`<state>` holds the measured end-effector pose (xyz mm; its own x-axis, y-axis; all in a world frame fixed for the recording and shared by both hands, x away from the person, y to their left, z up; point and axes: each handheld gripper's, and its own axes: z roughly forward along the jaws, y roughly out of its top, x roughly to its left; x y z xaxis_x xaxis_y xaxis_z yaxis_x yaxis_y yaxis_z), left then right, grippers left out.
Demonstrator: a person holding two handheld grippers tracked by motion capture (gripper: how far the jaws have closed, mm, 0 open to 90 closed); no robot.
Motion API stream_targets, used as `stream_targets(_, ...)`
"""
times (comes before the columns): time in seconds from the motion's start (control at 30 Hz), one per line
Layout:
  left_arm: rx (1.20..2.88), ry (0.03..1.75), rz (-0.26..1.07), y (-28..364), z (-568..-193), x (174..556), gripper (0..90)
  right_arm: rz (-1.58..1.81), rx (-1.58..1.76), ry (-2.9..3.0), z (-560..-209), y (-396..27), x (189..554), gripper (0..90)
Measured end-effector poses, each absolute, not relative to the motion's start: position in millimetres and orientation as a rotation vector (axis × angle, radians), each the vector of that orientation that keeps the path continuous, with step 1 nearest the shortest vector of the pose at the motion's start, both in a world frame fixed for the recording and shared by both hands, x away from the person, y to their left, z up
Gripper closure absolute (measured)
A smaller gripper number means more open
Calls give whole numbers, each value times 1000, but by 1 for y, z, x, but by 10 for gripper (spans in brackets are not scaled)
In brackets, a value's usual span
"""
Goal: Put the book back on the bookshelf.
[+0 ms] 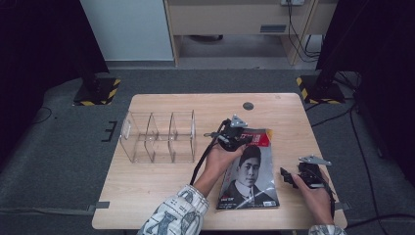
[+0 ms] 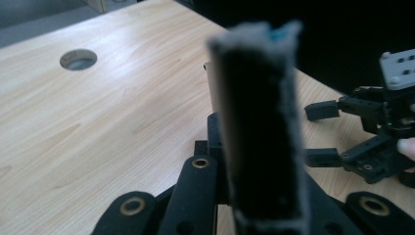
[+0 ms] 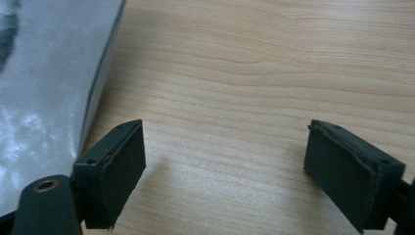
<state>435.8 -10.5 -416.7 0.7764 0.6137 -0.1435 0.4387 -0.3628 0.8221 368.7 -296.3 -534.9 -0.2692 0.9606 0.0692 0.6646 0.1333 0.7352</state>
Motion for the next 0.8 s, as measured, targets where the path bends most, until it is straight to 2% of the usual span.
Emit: stream_targets(0.8, 1821, 773, 291, 23, -367, 428, 868, 889, 1490, 2033, -538, -286, 369, 160)
